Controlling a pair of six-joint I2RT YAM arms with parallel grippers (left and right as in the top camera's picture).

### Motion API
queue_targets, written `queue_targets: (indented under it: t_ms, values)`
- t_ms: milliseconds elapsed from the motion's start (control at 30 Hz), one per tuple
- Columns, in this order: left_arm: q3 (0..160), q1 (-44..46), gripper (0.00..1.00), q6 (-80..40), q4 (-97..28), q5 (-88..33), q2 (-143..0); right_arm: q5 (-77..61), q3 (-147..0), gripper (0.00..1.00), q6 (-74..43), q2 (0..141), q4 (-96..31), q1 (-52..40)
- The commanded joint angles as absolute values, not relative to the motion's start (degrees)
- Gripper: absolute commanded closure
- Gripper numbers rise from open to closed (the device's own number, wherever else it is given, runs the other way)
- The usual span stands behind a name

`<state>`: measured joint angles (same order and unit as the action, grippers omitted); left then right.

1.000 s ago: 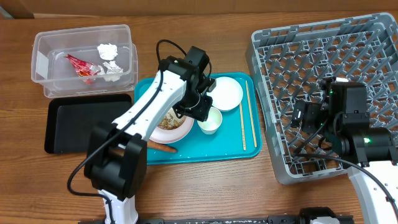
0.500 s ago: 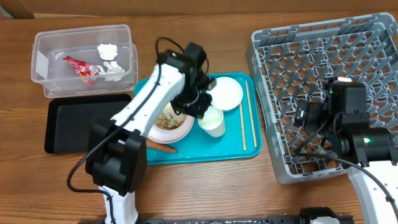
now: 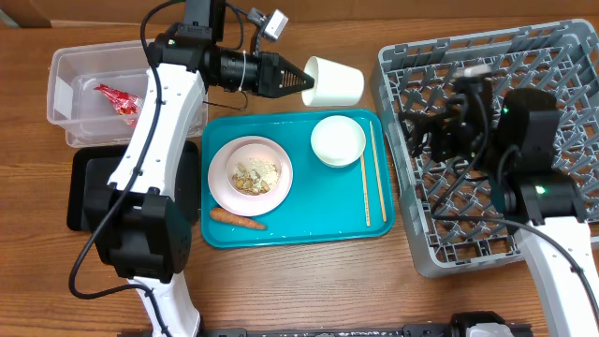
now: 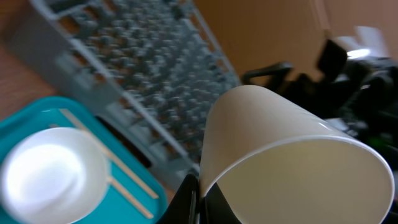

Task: Sort waste into correct bins and load items into the dishwasher
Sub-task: 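Hand the paper cup from the left gripper to the right gripper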

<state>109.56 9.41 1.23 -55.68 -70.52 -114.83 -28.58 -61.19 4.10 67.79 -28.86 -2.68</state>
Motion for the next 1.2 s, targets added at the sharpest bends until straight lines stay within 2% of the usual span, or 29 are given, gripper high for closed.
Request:
queue_targets:
  t_ms: [0,200,567,933,1167]
  values:
    - [110.72,10.61,0.96,-0.21,-55.48,-83.57,-115.28,-57.49,-62.70,0.00,12.58,69.56,-24.91,-2.83]
    - [110.72,11.55,0.96,-0.21,-55.42,-86.56,-115.28,-67.09,-62.70,0.00,12.71,71.02,-16.45,-2.83]
    - [110.72,14.06,0.96,-1.52,-55.48,-90.59,-115.28,-66.22,-62.70,0.00,15.49,71.42,-13.82,-2.83]
    - [110.72,17.39,0.96,-1.98,-55.70,-88.68,-115.28,-62.74,-62.70,0.00,16.56,72.66,-10.98,-2.83]
    - [110.72,17.39,0.96,-2.39,-56.53,-87.90,-115.28,-62.85,-62.70,0.07,16.56,72.66,-5.61,-2.81]
